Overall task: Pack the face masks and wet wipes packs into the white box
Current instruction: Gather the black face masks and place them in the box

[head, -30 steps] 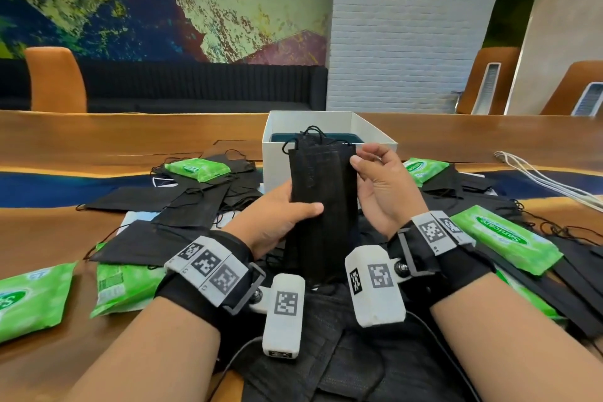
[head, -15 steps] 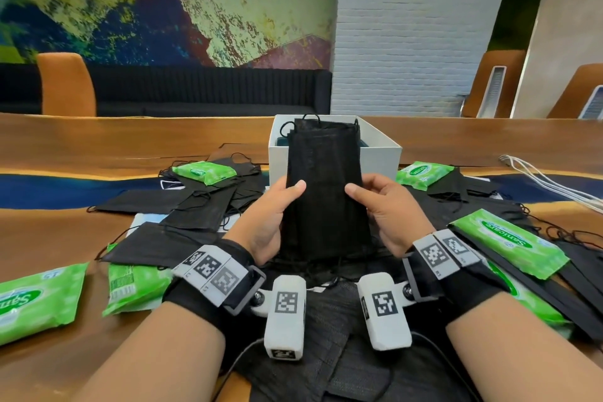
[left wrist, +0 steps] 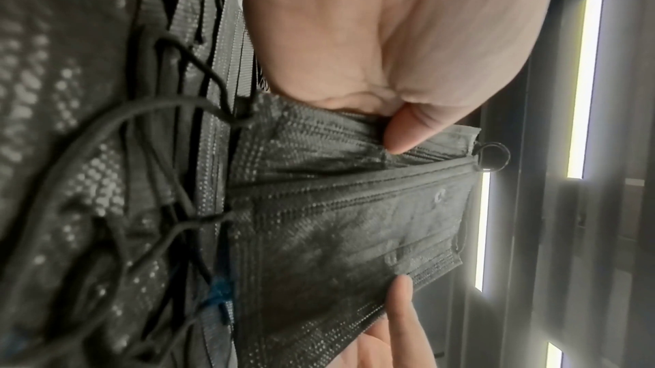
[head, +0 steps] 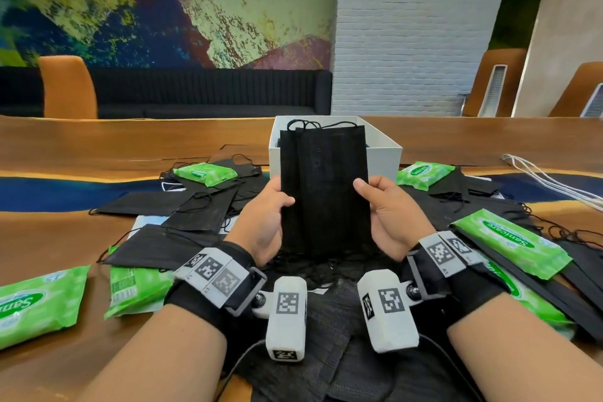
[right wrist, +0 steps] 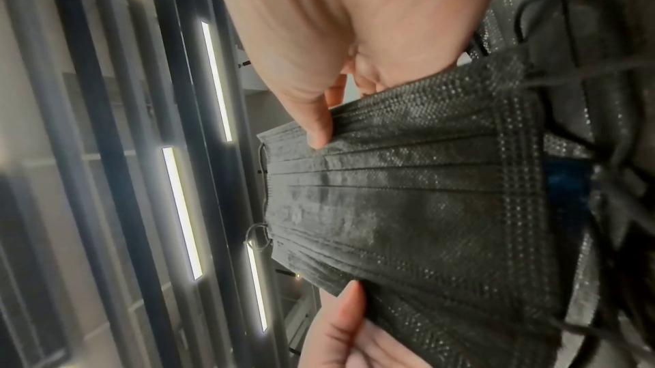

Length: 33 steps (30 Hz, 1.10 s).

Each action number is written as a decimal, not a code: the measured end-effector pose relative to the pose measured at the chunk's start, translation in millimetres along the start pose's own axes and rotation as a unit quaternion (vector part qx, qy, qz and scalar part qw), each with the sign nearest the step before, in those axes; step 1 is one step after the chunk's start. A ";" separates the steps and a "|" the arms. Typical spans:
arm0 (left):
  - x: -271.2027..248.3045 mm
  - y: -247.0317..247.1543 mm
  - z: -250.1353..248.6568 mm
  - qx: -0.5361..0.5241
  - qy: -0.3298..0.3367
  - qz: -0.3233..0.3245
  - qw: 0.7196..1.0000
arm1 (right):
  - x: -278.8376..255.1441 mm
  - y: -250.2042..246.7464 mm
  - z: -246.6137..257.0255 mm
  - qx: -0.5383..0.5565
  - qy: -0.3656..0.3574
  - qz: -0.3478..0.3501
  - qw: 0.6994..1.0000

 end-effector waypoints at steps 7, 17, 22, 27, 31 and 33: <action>-3.8 3.5 -1.1 -0.039 -0.001 0.021 0.999 | 1.0 6.1 -6.4 0.045 0.024 0.018 0.999; -3.3 7.1 -1.1 0.145 0.019 0.056 0.988 | -0.3 18.2 -2.3 0.035 -0.011 0.085 0.996; -2.6 13.2 -14.0 0.183 -0.002 -0.005 0.983 | -6.0 32.9 17.4 -0.033 -0.042 0.127 0.991; -13.4 16.0 -61.3 0.136 0.051 -0.033 0.989 | -15.2 26.8 51.4 -0.174 -0.081 0.103 0.976; -31.5 -5.1 -95.8 0.095 0.065 -0.067 0.991 | -32.4 20.4 69.8 -0.325 0.000 0.165 0.931; -44.4 -13.6 -107.8 0.085 0.061 -0.076 0.992 | -44.5 26.5 73.0 -0.394 0.053 0.220 0.891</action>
Point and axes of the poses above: each hand's wrist, its own x-axis towards the middle knuckle, its own y-axis out of the palm, z = x × y, the point moved 2 cm from there along x, towards the middle knuckle, and after that the axes turned 3 degrees about -x, right-handed, at the moved point
